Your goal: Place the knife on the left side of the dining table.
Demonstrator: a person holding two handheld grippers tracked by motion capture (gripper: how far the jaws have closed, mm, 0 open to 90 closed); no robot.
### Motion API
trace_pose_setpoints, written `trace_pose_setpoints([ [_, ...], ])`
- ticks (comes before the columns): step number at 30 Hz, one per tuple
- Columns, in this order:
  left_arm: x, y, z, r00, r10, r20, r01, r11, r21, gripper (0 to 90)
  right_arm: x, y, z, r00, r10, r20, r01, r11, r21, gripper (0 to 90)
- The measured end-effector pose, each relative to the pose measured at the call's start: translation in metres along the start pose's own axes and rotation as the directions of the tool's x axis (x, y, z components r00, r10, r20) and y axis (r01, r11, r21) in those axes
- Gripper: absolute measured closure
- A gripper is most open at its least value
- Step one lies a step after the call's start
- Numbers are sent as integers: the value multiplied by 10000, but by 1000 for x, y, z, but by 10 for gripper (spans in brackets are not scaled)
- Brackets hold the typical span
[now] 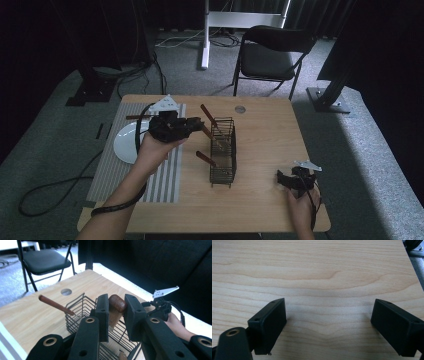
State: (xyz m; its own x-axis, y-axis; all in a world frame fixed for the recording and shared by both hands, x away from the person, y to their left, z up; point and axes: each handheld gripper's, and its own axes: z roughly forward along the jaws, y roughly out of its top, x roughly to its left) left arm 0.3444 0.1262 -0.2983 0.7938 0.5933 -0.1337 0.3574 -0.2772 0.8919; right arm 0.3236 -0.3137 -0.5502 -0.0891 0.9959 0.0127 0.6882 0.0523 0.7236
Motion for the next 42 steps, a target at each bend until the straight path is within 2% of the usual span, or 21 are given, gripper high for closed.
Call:
trace_pose_setpoints([
  [2, 0, 2, -3, 10000, -21, 85, 21, 10000, 3, 753, 0, 0, 0, 10000, -2, -1, 2, 10000, 0, 121],
  [5, 0, 7, -16, 10000, 37, -69, -38, 9996, -266, 753, 0, 0, 0, 10000, -1, 0, 1, 10000, 1, 121],
  [12, 6, 8, -35, 9997, -10, -252, -3, 9987, -504, 756, 0, 0, 0, 10000, -5, 3, 5, 10000, 0, 121],
  [13, 7, 8, -37, 9995, -24, -303, 9, 9988, -491, 756, 0, 0, 0, 10000, -5, 3, 5, 10000, 0, 121],
  [14, 8, 7, -40, 9992, -86, -378, 65, 9984, -560, 813, 0, 0, 0, 10000, -6, 5, 6, 10000, -1, 121],
  [17, 12, 5, -46, 9986, -231, -483, 201, 9979, -620, 813, 0, 0, 0, 10000, -10, 5, 10, 10000, -3, 121],
  [18, 14, 4, -47, 9989, -311, -363, 289, 9979, -588, 814, 0, 0, 0, 10000, -3, 1, 3, 10000, 1, 122],
  [20, 16, 0, -51, 9979, -315, -566, 281, 9978, -594, 814, 0, 0, 0, 10000, -1, 2, 1, 10000, 1, 122],
  [25, 23, -9, -57, 9961, -509, -722, 462, 9968, -653, 814, 0, 0, 0, 10000, -1, 3, 1, 10000, 2, 121],
  [27, 26, -14, -60, 9941, -592, -912, 541, 9969, -575, 814, 0, 0, 0, 10000, -1, 3, 1, 10000, 1, 122],
  [31, 36, -30, -65, 9869, -1025, -1250, 957, 9937, -589, 814, 0, 0, 0, 10000, -16, 7, 16, 10000, -8, 121],
  [33, 40, -39, -66, 9845, -1161, -1314, 1101, 9926, -520, 814, 0, 0, 0, 10000, -5, 6, 5, 10000, -12, 122],
  [40, 50, -68, -73, 9694, -1713, -1757, 1655, 9851, -470, 814, 0, 0, 0, 10000, 5, 3, -5, 10000, -2, 121],
  [41, 51, -75, -75, 9651, -1826, -1876, 1753, 9830, -545, 814, 0, 0, 0, 10000, 1, 2, -1, 10000, 1, 121],
  [42, 51, -75, -75, 9651, -1826, -1876, 1753, 9830, -545, 814, 0, 0, 0, 10000, 1, 2, -1, 10000, 1, 121],
])
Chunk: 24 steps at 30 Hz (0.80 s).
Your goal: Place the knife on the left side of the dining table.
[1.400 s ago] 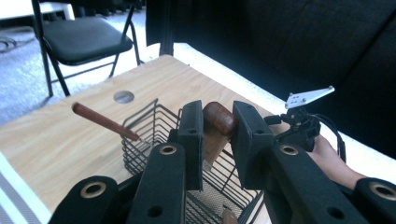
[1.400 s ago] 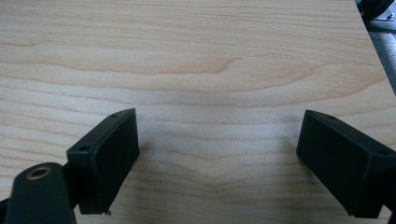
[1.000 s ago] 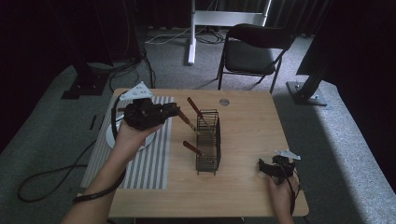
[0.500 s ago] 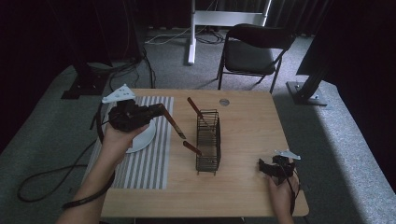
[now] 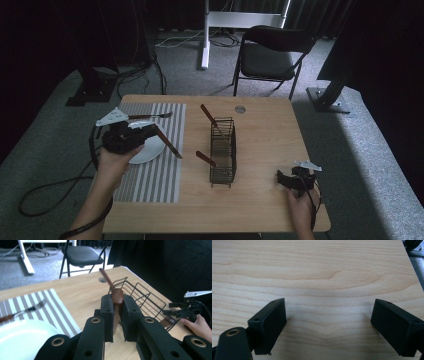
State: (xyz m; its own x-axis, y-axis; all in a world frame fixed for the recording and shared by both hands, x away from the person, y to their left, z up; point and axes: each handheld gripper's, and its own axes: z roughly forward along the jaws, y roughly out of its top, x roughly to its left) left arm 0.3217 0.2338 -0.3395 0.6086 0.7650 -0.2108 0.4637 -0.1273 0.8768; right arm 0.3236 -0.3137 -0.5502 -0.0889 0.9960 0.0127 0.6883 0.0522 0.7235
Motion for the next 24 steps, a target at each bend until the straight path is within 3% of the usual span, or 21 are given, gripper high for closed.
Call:
trace_pose_setpoints([
  [12, 7, -46, -4, 9957, -602, -702, 611, 9981, 114, 813, 0, 0, 0, 10000, -4, 4, 4, 10000, -10, 122],
  [24, 13, -69, -9, 9897, -1020, -1008, 1030, 9947, 46, 813, 0, 0, 0, 10000, -5, 4, 5, 10000, -10, 121],
])
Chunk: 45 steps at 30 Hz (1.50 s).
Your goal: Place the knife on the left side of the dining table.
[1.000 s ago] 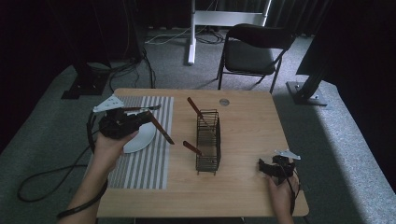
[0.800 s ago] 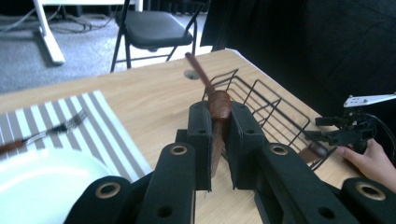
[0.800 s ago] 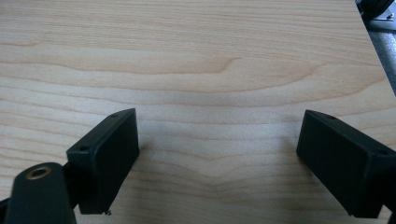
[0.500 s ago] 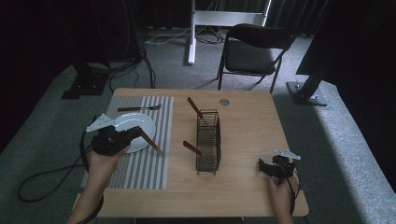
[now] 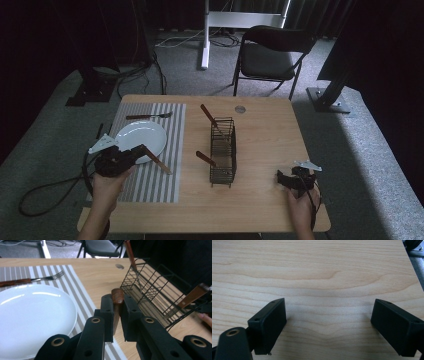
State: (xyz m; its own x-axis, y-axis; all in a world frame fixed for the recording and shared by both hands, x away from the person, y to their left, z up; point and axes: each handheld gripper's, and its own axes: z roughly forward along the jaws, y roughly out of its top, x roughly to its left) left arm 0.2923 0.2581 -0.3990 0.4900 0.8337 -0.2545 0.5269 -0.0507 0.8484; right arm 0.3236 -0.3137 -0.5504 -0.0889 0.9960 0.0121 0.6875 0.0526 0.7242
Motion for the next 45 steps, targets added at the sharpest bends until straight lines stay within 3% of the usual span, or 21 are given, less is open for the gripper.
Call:
trace_pose_setpoints([
  [9, 6, -9, -3, 9984, -546, -164, 545, 9985, -60, 809, 0, 0, 0, 10000, -7, 3, 7, 10000, 10, 121],
  [13, 13, -14, -7, 9970, -727, -276, 724, 9973, -107, 767, 0, 0, 0, 10000, -4, 3, 4, 10000, 10, 121],
  [19, 19, -21, -11, 9950, -677, -740, 682, 9977, 39, 749, 0, 0, 0, 10000, -6, 3, 6, 10000, 7, 121],
  [31, 45, -36, -16, 9866, -1350, -915, 1343, 9908, -139, 736, 0, 0, 0, 10000, 3, 4, -3, 10000, 12, 121],
  [34, 49, -38, -15, 9830, -1537, -1006, 1527, 9881, -169, 727, 0, 0, 0, 10000, 5, 3, -5, 10000, 12, 122],
  [40, 60, -51, -15, 9681, -2142, -1300, 2127, 9768, -255, 706, 0, 0, 0, 10000, 17, 1, -17, 10000, 7, 121],
  [45, 68, -61, -16, 9521, -2766, -1301, 2733, 9610, -428, 700, 0, 0, 0, 10000, 15, 0, -15, 10000, 9, 121],
])
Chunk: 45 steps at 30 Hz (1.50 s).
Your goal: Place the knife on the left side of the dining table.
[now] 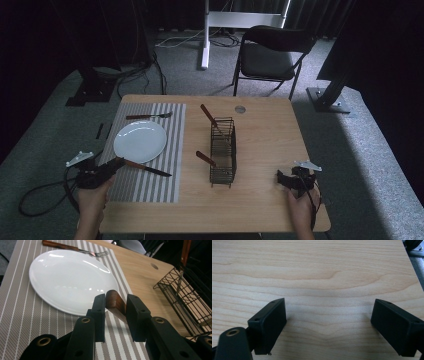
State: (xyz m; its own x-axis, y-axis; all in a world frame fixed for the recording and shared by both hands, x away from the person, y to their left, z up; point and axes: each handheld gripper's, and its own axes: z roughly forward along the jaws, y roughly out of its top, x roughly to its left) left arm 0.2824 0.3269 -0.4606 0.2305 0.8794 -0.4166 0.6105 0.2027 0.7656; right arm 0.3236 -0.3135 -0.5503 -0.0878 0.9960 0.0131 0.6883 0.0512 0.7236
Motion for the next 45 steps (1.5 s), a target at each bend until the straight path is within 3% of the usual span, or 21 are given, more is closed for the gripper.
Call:
trace_pose_setpoints([
  [10, 17, -17, 1, 9959, -898, -65, 897, 9959, -141, 682, 0, 0, 0, 10000, 1, 2, -1, 10000, -1, 121],
  [17, 32, -30, 3, 9864, -1642, 88, 1643, 9862, -184, 672, 0, 0, 0, 10000, 1, 1, -1, 10000, 0, 122],
  [29, 50, -48, 13, 9751, -2216, -92, 2215, 9751, -112, 622, 0, 0, 0, 10000, -3, 0, 3, 10000, 0, 122],
  [34, 54, -52, 17, 9736, -2264, -304, 2264, 9740, -16, 591, 0, 0, 0, 10000, 0, 1, 0, 10000, -1, 122],
  [38, 54, -54, 21, 9741, -2118, -789, 2128, 9771, 52, 493, 0, 0, 0, 10000, -2, 2, 2, 10000, 0, 121],
  [45, 53, -54, 27, 9767, -1445, -1589, 1513, 9880, 321, 454, 0, 0, 0, 10000, -2, 2, 2, 10000, -1, 122],
])
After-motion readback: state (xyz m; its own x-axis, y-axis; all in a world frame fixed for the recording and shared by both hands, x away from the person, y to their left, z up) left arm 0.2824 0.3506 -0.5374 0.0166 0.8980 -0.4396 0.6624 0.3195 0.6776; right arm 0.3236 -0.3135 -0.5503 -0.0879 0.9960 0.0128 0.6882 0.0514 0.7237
